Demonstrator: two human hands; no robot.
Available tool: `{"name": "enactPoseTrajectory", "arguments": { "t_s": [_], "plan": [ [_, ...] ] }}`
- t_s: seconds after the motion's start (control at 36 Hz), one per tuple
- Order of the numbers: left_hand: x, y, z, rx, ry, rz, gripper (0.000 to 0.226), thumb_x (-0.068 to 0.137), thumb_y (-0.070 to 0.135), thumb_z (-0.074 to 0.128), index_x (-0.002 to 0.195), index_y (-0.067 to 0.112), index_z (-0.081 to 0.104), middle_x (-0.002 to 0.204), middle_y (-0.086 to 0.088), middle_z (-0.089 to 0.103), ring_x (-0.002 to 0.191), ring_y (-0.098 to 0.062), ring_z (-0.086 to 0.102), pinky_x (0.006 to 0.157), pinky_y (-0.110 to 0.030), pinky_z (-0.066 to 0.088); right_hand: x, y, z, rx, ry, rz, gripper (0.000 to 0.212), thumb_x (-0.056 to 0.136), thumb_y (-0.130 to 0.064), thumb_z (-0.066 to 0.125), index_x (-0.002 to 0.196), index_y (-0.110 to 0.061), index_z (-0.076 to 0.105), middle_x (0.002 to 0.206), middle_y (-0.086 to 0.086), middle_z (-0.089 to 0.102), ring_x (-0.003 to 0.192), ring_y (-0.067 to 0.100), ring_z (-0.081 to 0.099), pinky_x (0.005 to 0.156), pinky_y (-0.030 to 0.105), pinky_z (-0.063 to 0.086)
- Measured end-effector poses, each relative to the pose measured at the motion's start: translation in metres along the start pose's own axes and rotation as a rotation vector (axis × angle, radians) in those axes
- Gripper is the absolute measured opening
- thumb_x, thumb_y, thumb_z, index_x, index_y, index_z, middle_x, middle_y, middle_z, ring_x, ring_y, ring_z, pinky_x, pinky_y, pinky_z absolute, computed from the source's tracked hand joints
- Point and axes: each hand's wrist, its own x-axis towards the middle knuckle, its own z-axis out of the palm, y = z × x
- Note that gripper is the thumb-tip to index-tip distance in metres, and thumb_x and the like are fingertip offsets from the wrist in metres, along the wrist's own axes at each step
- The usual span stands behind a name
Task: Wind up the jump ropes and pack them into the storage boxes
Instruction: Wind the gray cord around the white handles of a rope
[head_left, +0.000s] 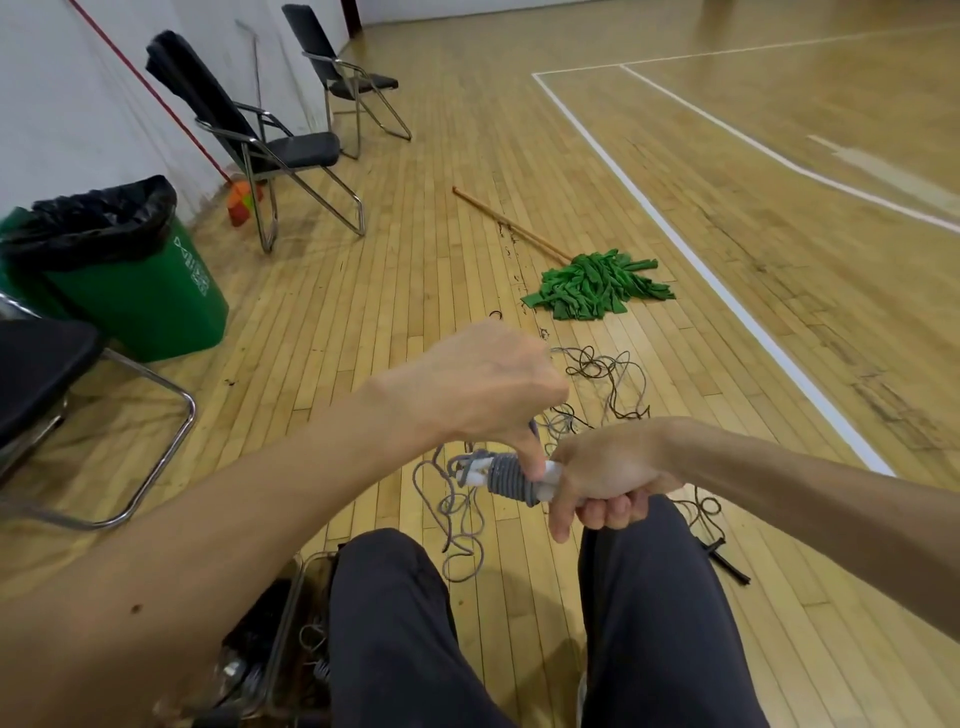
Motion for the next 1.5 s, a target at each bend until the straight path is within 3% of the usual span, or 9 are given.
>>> {"name": "enactPoseTrajectory", "arguments": {
  "t_s": [0.22,0.39,0.58,0.83,0.94,1.08,1.19,1.33,1.5],
  "plan": [
    [0.001,-0.006,-0.002,-0.302,0.017,-0.069,0.059,0.059,0.076,0.075,0.064,0.025,0.046,0.063,0.013,0.045,0.061,-0.001,0.036,0.056,-0.026,0.036,-0.011,0.000,0.005,-0.066,-0.075,-0.055,0.018,0.093,-0.013,0.068,0.085,-0.014,0.052,0.054,-0.004,0.036,0.041,0.008,0.028,0.038,0.017,0.021],
    [-0.006,-0.014,-0.001,-0.943,-0.116,-0.146,0.035,0.061,0.043,0.092,0.068,0.017,0.068,0.061,0.004,0.064,0.054,-0.001,0.053,0.051,-0.014,0.040,-0.022,-0.002,0.018,-0.079,-0.173,-0.125,0.013,0.094,-0.014,0.067,0.087,-0.012,0.056,0.056,-0.004,0.037,0.043,0.007,0.028,0.038,0.017,0.021],
    [-0.011,-0.015,0.014,-1.275,-0.131,-0.147,0.026,0.070,0.021,0.090,0.076,0.005,0.071,0.070,-0.011,0.072,0.059,-0.012,0.059,0.055,-0.020,0.044,-0.032,-0.004,0.028,-0.056,-0.170,-0.231,0.011,0.096,-0.014,0.065,0.086,-0.012,0.061,0.056,-0.004,0.038,0.046,0.009,0.030,0.041,0.019,0.021],
    [-0.023,-0.007,0.039,-1.690,0.011,-0.060,0.013,0.072,0.039,0.080,0.070,0.028,0.074,0.062,0.008,0.064,0.052,-0.005,0.052,0.048,-0.016,0.039,-0.044,-0.004,0.031,0.037,-0.027,-0.509,0.010,0.095,-0.008,0.066,0.088,-0.001,0.067,0.062,0.015,0.044,0.053,0.022,0.038,0.047,0.025,0.033],
    [-0.022,0.004,0.051,-1.789,0.070,-0.059,0.018,0.076,0.051,0.077,0.076,0.033,0.074,0.067,0.011,0.068,0.056,-0.002,0.060,0.051,-0.014,0.046,-0.044,-0.003,0.030,0.113,0.038,-0.578,0.013,0.095,-0.007,0.067,0.096,0.006,0.066,0.061,0.011,0.046,0.051,0.016,0.041,0.045,0.021,0.035],
    [-0.031,0.004,0.070,-1.821,0.179,-0.187,0.042,0.096,0.000,0.057,0.080,0.035,0.073,0.079,0.009,0.066,0.067,-0.008,0.055,0.055,-0.023,0.043,-0.038,-0.004,0.030,0.293,0.153,-0.621,0.007,0.093,-0.006,0.068,0.096,0.001,0.069,0.057,0.004,0.048,0.048,0.013,0.041,0.045,0.022,0.034],
    [-0.030,0.012,0.073,-1.760,0.217,-0.425,0.034,0.103,0.005,0.046,0.087,0.025,0.068,0.089,-0.016,0.057,0.081,-0.028,0.044,0.074,-0.044,0.039,-0.030,-0.004,0.030,0.497,0.182,-0.618,0.009,0.094,-0.004,0.066,0.100,0.000,0.061,0.059,0.004,0.048,0.047,0.011,0.036,0.045,0.022,0.029],
    [-0.027,0.019,0.073,-1.759,0.228,-0.603,0.036,0.104,-0.001,0.036,0.090,0.018,0.063,0.053,0.007,0.053,0.046,-0.009,0.034,0.045,-0.022,0.029,-0.018,-0.001,0.028,0.667,0.237,-0.577,0.010,0.092,-0.003,0.069,0.087,-0.004,0.060,0.065,0.005,0.055,0.049,0.010,0.042,0.044,0.019,0.034],
    [-0.032,0.022,0.078,-1.782,0.198,-0.495,0.024,0.107,0.018,0.044,0.111,0.009,0.066,0.059,0.007,0.055,0.047,-0.009,0.040,0.041,-0.021,0.028,-0.012,0.008,0.025,0.834,0.264,-0.579,0.011,0.093,-0.009,0.068,0.098,-0.002,0.062,0.069,0.004,0.060,0.053,0.010,0.048,0.049,0.019,0.040]
  ]
}}
